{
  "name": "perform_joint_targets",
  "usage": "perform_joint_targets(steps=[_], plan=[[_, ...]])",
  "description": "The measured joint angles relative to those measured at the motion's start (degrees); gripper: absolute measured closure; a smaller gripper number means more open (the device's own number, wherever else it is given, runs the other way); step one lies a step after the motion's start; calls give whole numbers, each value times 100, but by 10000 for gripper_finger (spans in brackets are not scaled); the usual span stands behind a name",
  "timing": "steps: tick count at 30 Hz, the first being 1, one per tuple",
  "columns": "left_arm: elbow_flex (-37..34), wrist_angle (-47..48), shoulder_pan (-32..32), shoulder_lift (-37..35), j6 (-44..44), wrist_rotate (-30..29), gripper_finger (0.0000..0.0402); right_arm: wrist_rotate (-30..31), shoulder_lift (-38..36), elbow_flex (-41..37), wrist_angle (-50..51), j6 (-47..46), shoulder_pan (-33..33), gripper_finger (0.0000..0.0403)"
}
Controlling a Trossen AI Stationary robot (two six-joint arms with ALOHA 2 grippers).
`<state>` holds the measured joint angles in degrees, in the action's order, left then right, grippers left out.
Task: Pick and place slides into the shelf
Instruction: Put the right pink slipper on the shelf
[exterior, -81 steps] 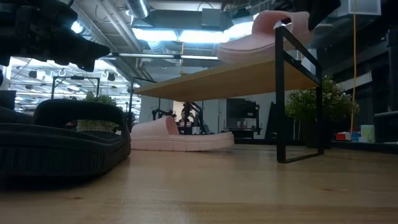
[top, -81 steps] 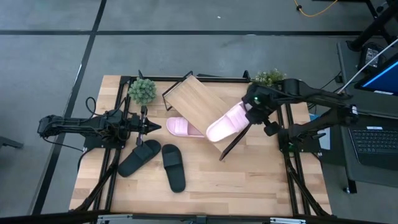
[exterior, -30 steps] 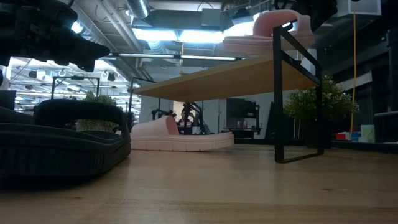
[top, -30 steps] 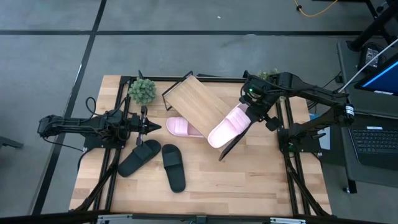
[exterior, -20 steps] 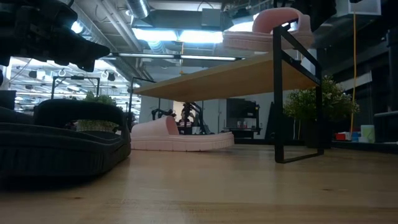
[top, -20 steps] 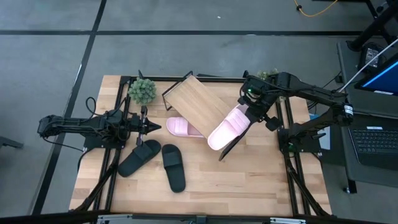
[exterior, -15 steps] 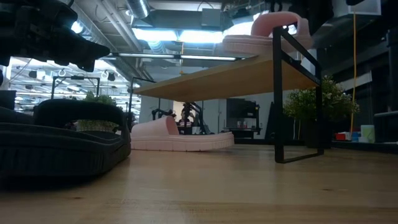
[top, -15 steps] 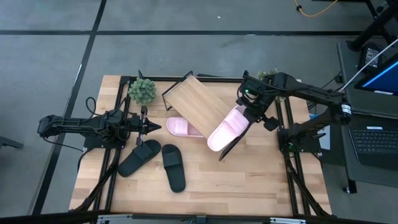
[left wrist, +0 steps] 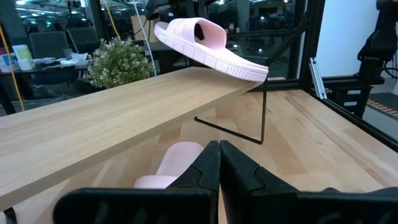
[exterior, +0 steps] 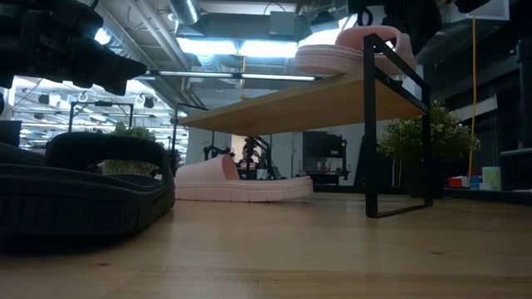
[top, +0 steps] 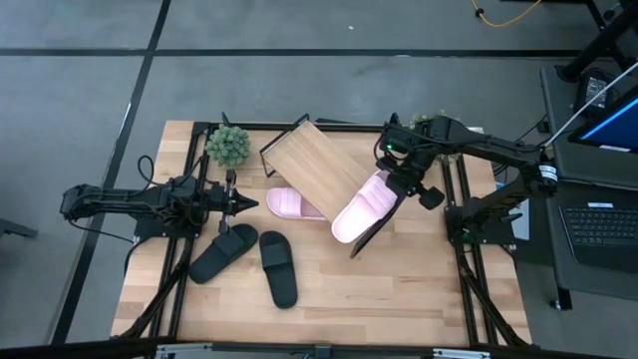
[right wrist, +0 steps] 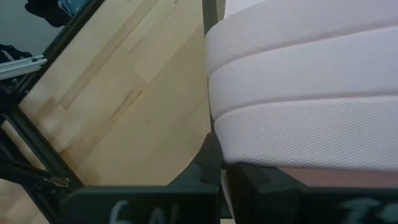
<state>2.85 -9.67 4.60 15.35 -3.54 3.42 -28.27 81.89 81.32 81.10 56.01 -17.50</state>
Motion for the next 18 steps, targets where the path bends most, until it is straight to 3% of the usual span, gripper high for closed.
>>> perform_joint_targets(steps=[15,18], plan=[[0,0,-2,0,-2,0,401,26,2,0,96,-43,-2,392],[0,0,0,0,-2,0,401,37,2,0,62,-405,-2,381]])
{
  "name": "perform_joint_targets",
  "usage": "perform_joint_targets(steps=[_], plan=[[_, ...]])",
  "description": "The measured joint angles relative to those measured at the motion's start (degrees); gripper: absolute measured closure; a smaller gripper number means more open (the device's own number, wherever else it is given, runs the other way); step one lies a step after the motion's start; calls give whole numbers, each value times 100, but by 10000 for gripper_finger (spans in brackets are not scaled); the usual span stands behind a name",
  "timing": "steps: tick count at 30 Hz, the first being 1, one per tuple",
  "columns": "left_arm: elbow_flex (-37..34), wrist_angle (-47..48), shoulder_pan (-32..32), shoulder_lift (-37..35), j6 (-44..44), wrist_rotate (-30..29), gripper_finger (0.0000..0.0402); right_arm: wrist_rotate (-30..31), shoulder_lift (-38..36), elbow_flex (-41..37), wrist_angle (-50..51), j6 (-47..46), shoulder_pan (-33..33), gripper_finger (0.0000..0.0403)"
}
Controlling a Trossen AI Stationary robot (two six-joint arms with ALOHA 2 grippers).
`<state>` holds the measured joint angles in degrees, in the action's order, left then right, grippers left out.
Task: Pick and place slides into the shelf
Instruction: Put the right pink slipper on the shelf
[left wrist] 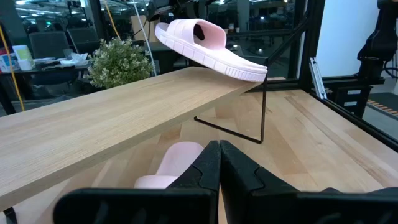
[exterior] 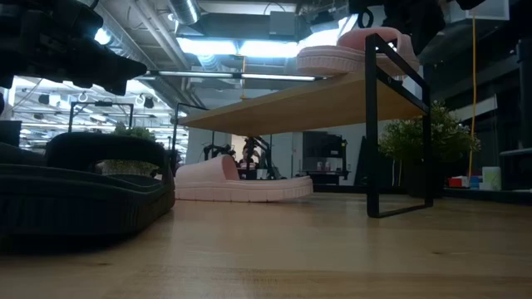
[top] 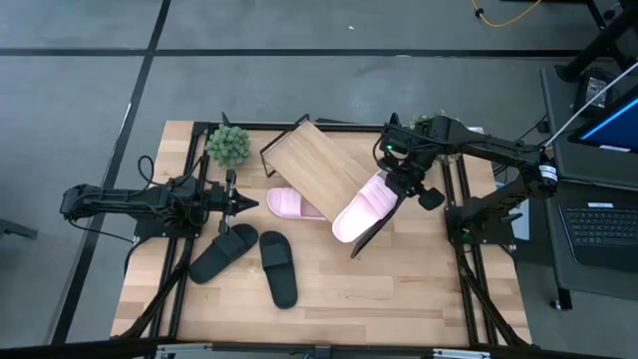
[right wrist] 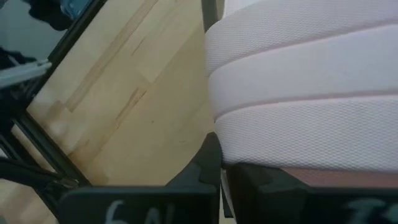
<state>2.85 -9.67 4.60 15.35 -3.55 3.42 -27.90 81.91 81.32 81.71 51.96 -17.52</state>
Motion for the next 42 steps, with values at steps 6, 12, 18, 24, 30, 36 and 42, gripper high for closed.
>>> perform_joint_targets(steps=[6,12,18,24,30,36,42], plan=[[0,0,-2,0,0,0,401,13,2,0,-20,-419,0,370],[0,0,-1,0,2,0,401,11,2,0,-8,-672,0,379],[0,0,-2,0,7,2,401,11,2,0,-5,-686,0,371],[0,0,-1,0,11,2,401,357,2,0,9,-688,4,372],[1,2,0,0,15,2,401,429,2,0,11,-679,0,376],[0,4,-2,0,17,2,401,437,2,0,-15,-673,0,376],[0,4,-1,0,17,2,401,452,29,-2,-77,-672,0,376]])
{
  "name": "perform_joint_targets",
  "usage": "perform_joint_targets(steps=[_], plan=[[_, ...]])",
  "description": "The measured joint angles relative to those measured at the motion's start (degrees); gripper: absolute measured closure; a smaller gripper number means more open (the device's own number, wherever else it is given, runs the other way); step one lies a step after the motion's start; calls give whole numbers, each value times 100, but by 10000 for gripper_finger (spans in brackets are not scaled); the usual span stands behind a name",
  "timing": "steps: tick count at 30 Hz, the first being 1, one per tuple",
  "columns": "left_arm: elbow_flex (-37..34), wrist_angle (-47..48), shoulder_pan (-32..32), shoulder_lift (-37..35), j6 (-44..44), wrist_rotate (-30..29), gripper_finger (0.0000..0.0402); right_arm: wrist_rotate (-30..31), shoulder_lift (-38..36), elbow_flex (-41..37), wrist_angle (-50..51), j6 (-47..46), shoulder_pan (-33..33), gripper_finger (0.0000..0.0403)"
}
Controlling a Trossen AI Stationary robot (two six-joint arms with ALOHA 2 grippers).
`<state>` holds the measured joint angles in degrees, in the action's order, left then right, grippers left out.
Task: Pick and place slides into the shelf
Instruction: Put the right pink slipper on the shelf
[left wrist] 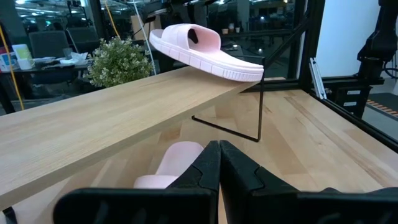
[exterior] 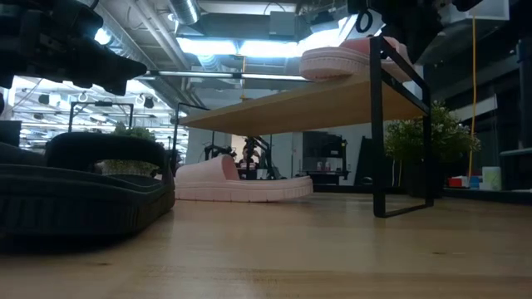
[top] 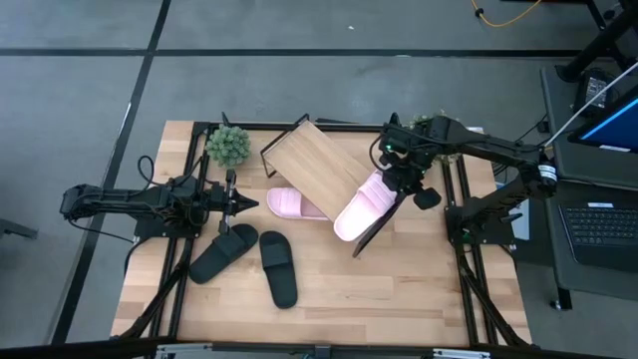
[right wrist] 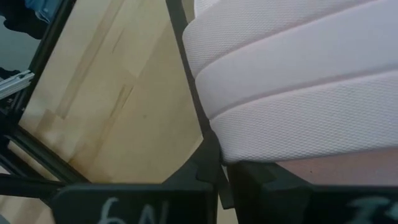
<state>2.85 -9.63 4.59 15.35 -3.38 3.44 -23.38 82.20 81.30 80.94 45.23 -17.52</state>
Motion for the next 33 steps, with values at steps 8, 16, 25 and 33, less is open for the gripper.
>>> perform_joint_targets(steps=[8,16,25,33], plan=[[0,17,-1,0,8,0,401,-7,234,0,3,8,0,388],[2,17,1,0,22,0,401,-23,415,0,5,-1,0,380],[0,20,-1,0,22,2,401,-20,439,0,34,-246,0,378],[0,17,-1,0,22,0,401,-4,439,0,10,-750,0,377]])
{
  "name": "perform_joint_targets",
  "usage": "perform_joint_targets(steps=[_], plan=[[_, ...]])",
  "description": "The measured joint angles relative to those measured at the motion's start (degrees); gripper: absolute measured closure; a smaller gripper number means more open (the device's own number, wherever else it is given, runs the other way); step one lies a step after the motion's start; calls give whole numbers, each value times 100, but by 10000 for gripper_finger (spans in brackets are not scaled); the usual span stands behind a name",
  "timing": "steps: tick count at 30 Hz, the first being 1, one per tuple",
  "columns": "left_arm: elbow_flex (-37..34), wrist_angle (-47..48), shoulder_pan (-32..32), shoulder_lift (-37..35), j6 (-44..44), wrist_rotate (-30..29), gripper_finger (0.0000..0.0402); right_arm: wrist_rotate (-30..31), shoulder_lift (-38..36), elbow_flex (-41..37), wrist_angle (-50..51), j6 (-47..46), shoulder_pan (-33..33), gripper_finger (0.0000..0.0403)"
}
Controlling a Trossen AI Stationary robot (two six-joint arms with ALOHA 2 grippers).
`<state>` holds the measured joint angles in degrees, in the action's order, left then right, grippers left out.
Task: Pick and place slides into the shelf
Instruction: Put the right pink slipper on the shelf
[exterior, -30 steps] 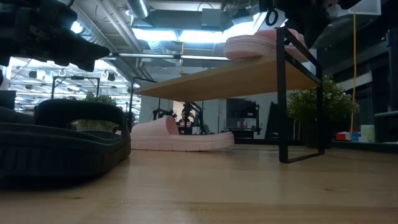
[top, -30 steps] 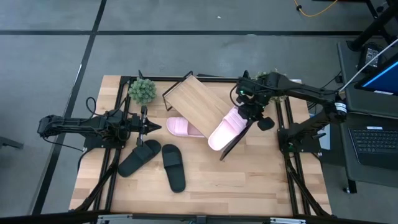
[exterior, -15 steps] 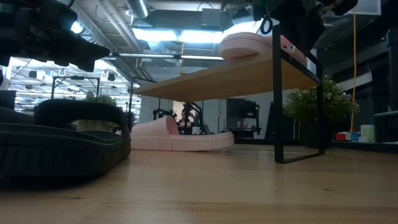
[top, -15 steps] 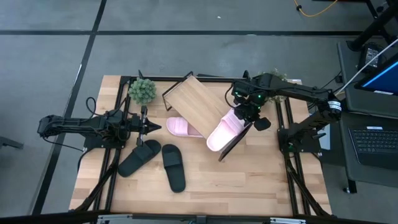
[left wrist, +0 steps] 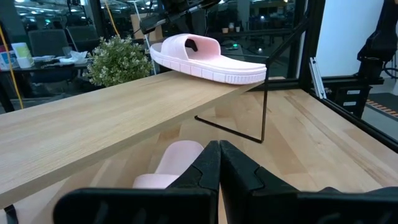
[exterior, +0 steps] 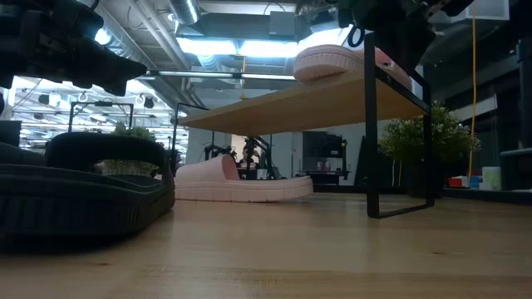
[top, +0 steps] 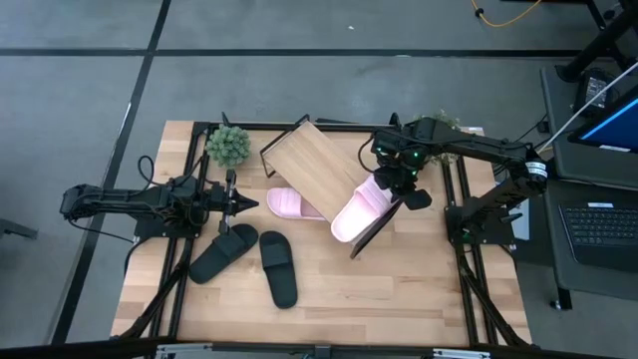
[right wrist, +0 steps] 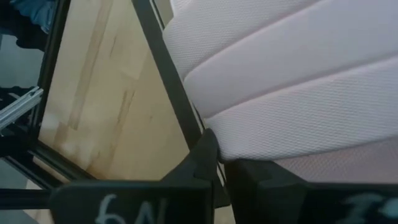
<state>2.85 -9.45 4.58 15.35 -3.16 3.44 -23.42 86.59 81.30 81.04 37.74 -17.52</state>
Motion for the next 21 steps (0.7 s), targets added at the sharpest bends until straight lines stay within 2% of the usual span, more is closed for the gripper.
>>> perform_joint_targets(steps=[11,17,21], plan=[[0,0,1,0,11,0,401,2,0,0,-114,-189,2,373],[1,0,0,0,9,2,401,23,0,-2,-91,-899,2,333],[0,0,0,0,9,2,401,21,0,-2,-93,-920,2,301]])
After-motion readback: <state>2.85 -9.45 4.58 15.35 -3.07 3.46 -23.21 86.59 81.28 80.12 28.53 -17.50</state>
